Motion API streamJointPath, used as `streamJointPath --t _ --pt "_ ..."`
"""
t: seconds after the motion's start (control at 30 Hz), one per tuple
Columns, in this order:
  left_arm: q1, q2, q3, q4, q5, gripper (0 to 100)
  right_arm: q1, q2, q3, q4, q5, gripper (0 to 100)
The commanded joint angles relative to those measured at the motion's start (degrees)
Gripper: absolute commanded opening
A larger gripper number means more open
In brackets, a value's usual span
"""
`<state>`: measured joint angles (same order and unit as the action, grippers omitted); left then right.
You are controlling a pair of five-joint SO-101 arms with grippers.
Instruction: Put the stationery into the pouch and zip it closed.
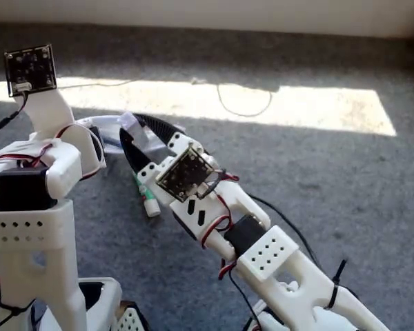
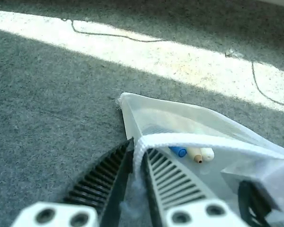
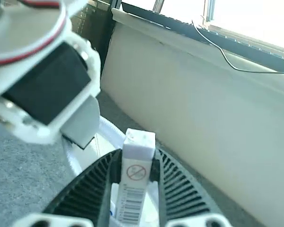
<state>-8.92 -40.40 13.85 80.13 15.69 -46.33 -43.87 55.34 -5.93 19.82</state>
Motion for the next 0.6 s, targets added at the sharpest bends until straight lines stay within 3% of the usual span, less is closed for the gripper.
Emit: streamJointPath --t 0.0,0.23,0.4,0.57 --pt "0.7 -0.2 -1.7 -0.1 0.3 1 2.2 -2.9 0.4 -1.7 0.8 0.5" --pt "0.7 -0.2 -1.7 -0.1 0.3 1 2.8 -7.0 -1.5 15.8 1.8 0.5" --pt "0.7 -0.2 -1.7 -0.1 0.3 1 2.8 -5.9 -4.0 21.2 10.5 0.7" --pt "0.6 -0.2 -1.7 -0.1 0.3 1 2.8 -4.4 -4.4 24.1 11.0 3.9"
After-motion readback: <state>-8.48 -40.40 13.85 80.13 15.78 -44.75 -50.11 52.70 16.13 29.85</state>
